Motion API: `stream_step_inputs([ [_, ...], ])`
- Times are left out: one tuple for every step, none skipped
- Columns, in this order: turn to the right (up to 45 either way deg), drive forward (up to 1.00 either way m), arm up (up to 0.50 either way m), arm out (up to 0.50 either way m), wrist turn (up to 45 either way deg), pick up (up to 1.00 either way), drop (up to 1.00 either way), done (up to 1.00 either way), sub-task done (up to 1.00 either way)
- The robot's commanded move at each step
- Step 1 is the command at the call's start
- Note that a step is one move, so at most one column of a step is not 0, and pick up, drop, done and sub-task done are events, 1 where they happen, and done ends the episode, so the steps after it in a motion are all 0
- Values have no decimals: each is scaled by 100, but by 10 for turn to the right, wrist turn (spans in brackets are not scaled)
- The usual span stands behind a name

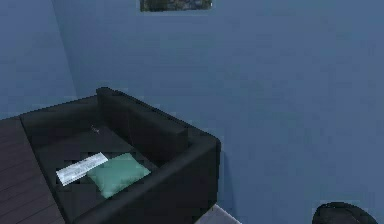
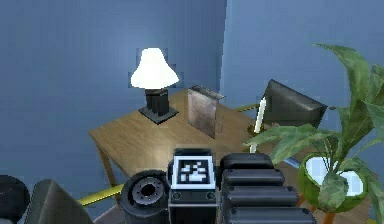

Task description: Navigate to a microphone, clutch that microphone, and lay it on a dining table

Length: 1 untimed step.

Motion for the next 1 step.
stream_step_inputs([
  [0,0,0,48,0,0,0,0,0],
])
